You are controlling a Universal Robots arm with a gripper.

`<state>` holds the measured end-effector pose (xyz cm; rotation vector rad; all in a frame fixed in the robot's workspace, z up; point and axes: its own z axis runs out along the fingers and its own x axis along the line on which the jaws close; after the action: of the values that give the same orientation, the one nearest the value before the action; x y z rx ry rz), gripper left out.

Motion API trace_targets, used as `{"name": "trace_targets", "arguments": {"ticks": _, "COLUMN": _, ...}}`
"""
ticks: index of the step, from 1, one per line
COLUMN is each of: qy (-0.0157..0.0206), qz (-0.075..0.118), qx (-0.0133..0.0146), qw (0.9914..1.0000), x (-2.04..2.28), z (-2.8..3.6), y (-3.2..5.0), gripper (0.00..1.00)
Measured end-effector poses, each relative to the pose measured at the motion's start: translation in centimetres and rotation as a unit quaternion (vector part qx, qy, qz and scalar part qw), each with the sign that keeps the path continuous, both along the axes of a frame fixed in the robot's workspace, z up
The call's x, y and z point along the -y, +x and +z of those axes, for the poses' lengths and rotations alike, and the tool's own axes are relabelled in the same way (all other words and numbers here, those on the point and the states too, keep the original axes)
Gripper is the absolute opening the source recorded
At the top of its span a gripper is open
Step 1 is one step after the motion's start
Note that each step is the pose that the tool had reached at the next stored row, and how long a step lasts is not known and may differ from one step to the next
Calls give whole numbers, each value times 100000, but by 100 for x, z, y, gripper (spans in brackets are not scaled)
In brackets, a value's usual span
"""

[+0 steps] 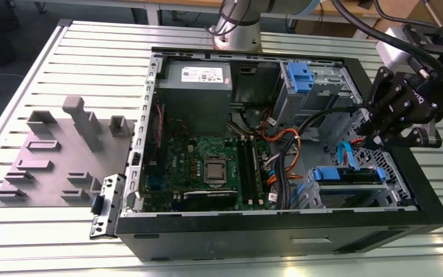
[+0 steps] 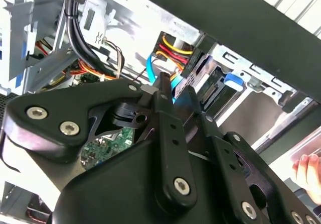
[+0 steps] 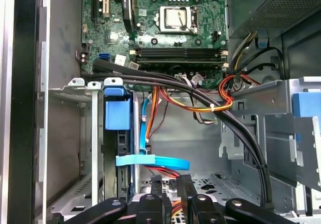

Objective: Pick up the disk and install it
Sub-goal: 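Insert the second disk wire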

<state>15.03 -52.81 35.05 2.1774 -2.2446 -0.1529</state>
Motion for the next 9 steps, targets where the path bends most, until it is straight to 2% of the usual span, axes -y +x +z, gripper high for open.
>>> {"name": "trace_targets", "arguments": {"ticks": 9, "qy": -460, "qz": -1, "qx": -2, "qw": 99999, "x": 0, "z": -29, "y": 64, "gripper": 29}}
